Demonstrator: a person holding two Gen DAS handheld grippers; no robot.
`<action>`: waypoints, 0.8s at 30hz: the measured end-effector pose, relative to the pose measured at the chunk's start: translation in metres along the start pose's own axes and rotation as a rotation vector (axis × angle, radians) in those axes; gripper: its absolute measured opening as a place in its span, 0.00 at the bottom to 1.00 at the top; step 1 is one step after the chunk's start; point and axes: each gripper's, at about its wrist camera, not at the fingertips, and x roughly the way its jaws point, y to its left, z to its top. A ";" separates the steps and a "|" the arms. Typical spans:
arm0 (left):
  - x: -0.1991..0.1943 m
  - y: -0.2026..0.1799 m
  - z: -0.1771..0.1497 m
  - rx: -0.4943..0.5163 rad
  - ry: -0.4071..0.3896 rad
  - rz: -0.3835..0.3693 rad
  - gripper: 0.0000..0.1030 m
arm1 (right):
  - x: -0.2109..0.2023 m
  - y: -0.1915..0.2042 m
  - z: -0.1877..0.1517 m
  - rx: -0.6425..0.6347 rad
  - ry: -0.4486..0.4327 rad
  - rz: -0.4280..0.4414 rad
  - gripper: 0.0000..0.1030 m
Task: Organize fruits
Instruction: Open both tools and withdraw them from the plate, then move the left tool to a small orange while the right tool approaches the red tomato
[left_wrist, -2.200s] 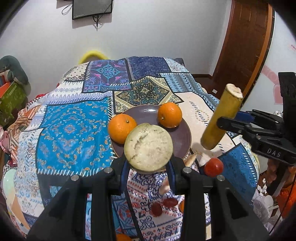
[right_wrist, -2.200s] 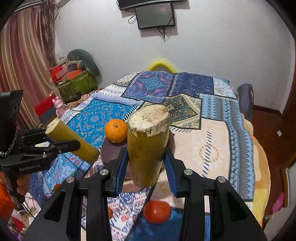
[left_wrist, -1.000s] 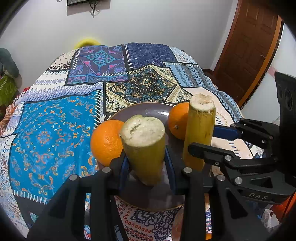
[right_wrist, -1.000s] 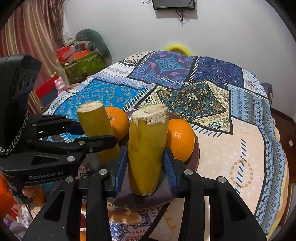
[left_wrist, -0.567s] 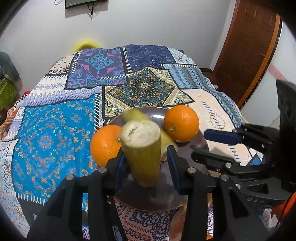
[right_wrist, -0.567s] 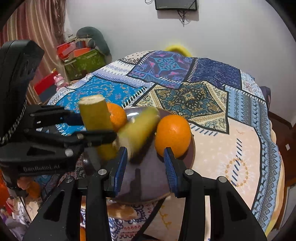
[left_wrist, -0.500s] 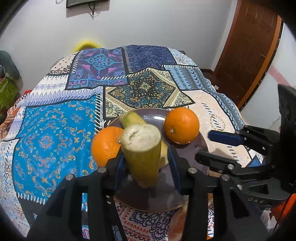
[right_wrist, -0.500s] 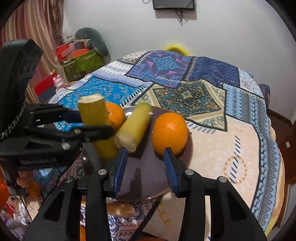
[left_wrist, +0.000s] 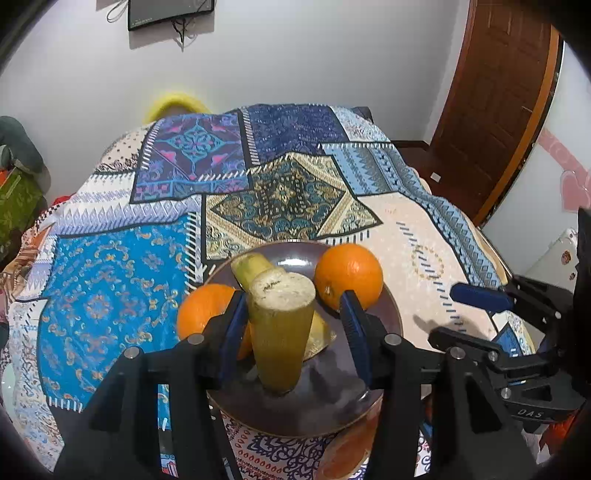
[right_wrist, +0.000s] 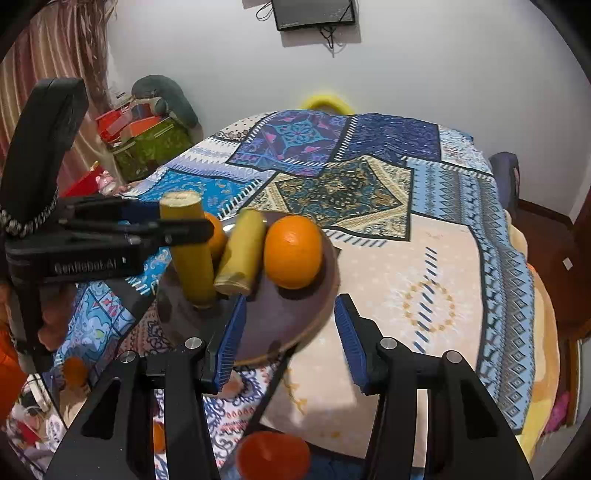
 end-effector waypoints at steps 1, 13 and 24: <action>-0.003 0.000 0.001 -0.001 -0.006 0.001 0.49 | -0.002 -0.002 -0.001 0.004 -0.001 -0.003 0.45; -0.063 -0.004 -0.014 0.040 -0.072 0.071 0.55 | -0.030 -0.009 -0.013 0.022 -0.021 -0.031 0.45; -0.137 0.010 -0.069 0.039 -0.088 0.100 0.63 | -0.080 0.018 -0.029 -0.007 -0.069 -0.075 0.57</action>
